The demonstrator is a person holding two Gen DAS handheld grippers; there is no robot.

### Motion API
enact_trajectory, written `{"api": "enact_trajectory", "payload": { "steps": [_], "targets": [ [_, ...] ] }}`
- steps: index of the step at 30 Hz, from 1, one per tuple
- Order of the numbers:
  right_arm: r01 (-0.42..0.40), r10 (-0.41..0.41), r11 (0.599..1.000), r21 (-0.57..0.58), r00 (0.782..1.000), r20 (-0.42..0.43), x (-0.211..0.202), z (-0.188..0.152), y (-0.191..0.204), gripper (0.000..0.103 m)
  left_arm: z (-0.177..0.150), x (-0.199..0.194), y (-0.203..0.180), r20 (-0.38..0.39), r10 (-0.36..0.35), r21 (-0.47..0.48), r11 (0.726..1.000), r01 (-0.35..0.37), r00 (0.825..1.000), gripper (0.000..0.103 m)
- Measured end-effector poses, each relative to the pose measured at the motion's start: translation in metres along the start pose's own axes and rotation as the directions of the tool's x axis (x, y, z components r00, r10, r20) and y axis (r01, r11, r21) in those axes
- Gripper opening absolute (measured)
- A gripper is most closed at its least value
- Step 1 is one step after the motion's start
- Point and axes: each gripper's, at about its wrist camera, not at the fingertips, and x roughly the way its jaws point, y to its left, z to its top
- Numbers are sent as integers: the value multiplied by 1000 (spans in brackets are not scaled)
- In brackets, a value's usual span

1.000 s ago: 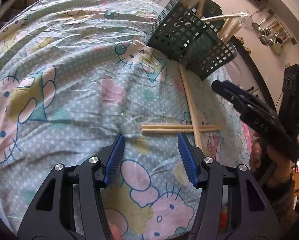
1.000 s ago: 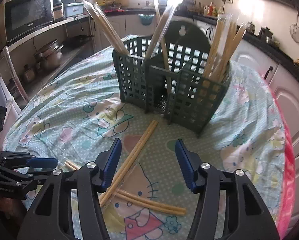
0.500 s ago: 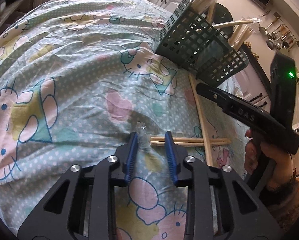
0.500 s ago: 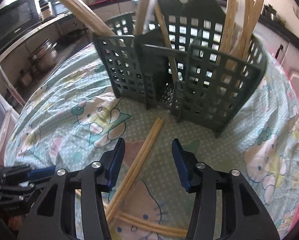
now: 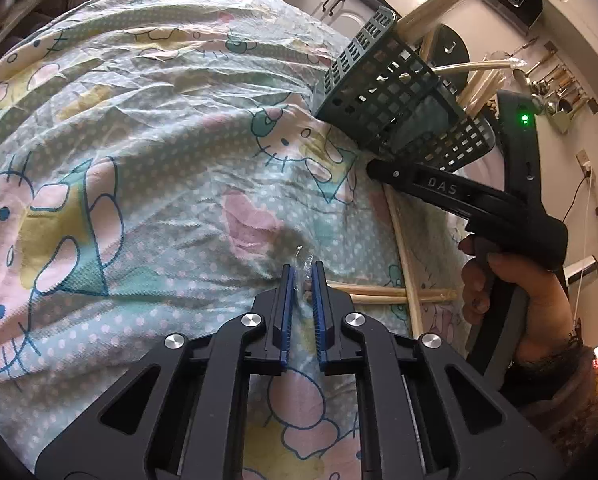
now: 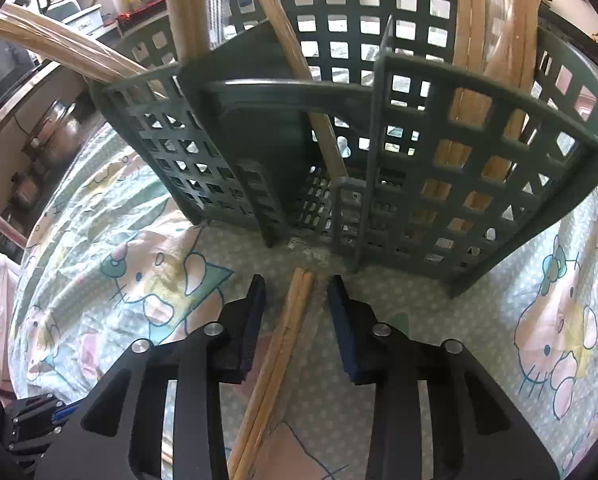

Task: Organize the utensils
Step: 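Lower the right tool onto a loose chopstick and close while the left tool grasps another, then lift the right tool's chopstick up over the caddy while the left tool raises its own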

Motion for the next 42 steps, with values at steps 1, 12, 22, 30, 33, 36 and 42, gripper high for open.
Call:
{"api": "enact_trajectory", "payload": {
  "steps": [1,12,22,30,33,36,42],
  "targets": [
    [11,-11,1000,-7,1000,-1,1,0,2,26,0,-1,0,2,-2,2,1000,2,1000,5],
    [-75,75,996,-54,997,1,-14,-12,15,11,5,-17,-12,55,-40,51,998,37,998,3],
    [-147,165,980,-132,977,136,-84,-17,33,11,16,-51,-33,137,-95,120,990,79,986,3],
    [-142,193,970,-197,943,272,-144,-19,37,11,26,-74,-61,189,-132,198,976,94,973,3],
    [-131,197,966,-222,931,309,-163,-17,41,11,31,-80,-70,203,-147,213,972,103,968,3],
    [-102,184,966,-238,917,353,-183,-18,38,11,36,-86,-79,217,-164,229,967,113,962,3],
    [-70,172,968,-241,884,434,-208,-16,34,11,47,-96,-100,238,-196,263,956,131,951,2]
  ]
}}
